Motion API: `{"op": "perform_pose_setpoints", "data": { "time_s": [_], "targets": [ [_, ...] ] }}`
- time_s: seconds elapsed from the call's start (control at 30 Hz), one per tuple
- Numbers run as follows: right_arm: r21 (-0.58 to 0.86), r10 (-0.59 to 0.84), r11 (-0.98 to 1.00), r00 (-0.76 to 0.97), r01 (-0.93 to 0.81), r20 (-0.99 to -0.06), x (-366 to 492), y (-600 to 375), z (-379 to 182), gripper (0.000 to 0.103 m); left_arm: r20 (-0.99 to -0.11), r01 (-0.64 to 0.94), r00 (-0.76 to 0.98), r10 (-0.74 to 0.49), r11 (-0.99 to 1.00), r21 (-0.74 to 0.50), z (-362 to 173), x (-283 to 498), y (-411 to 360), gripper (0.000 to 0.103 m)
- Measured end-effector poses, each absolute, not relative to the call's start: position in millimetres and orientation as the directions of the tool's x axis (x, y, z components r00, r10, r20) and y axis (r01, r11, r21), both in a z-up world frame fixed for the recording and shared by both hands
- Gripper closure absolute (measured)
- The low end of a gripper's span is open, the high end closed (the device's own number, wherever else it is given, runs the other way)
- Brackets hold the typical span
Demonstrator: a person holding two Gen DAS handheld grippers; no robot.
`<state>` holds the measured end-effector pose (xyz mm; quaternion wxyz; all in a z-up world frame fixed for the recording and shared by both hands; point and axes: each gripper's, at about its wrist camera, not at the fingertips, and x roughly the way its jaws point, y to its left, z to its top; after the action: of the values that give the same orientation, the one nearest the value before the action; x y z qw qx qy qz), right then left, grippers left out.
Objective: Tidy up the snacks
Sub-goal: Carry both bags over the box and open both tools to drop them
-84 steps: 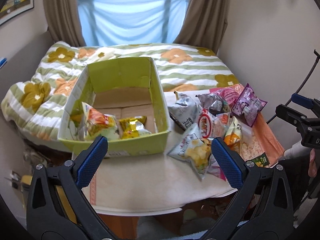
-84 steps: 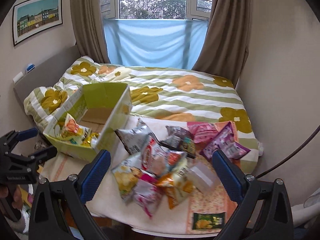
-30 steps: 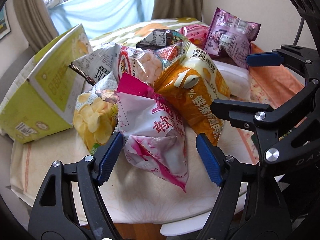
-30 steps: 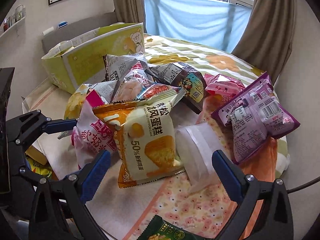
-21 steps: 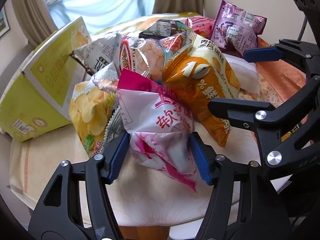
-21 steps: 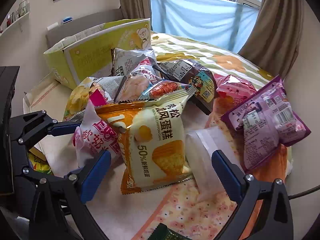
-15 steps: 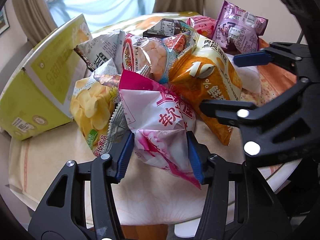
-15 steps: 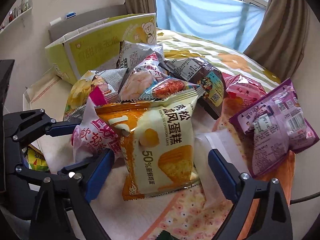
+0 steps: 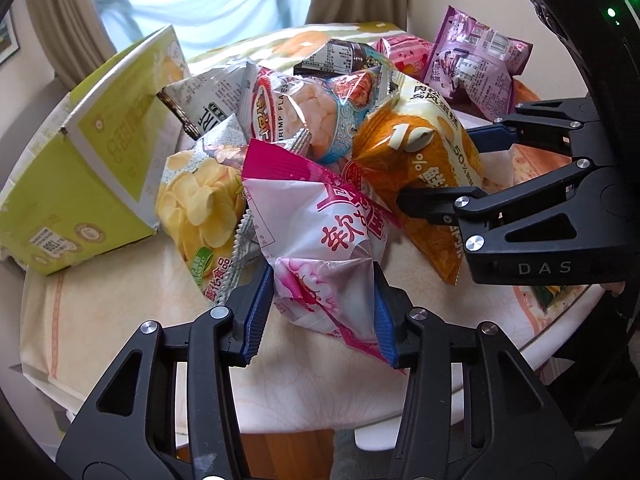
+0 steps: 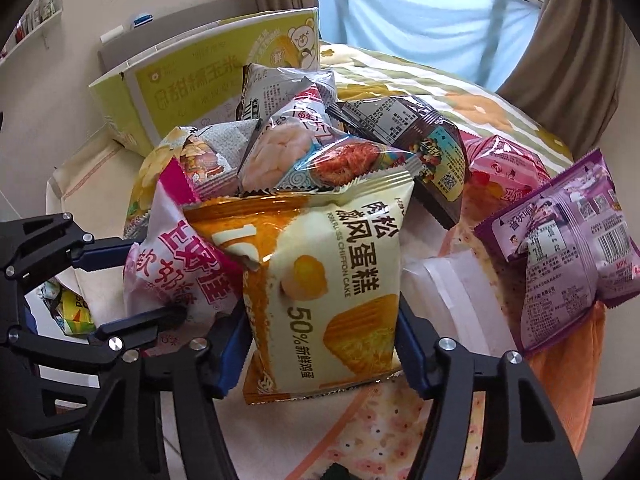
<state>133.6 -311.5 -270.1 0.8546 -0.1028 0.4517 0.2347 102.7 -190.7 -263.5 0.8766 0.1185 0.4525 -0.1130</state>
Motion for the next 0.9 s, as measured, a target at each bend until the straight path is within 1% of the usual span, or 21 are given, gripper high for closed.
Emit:
{"op": "perform_pose_setpoints", "data": {
  "time_s": [0.13,0.4,0.7,0.9],
  "targets": [
    [0.066,0.323,0.878,0.487,-0.473,-0.811,125.8,-315.9,-260.2,0.044,-0.815,0.302,0.573,-0.089,0.947,0.109,-252.9,95.0,-189.3,0.062],
    [0.062,0.320,0.890,0.522,-0.452,-0.790,103.1,-317.3,-220.9,0.044,-0.799,0.278,0.593,-0.099,0.957,0.088,-217.3,79.6,-180.4,0.062],
    [0.055,0.312,0.905,0.571,-0.421,-0.760,86.2,-314.3,-148.4,0.044,-0.721,0.195,0.688,-0.087,0.979,0.067,-134.5,71.6,-149.2,0.062],
    [0.017,0.310,0.902,0.618,-0.432,-0.723,98.6,-293.4,-106.9,0.044,-0.657,0.135,0.751,-0.066,0.989,0.054,-85.5,87.8,-103.8,0.062]
  ]
}}
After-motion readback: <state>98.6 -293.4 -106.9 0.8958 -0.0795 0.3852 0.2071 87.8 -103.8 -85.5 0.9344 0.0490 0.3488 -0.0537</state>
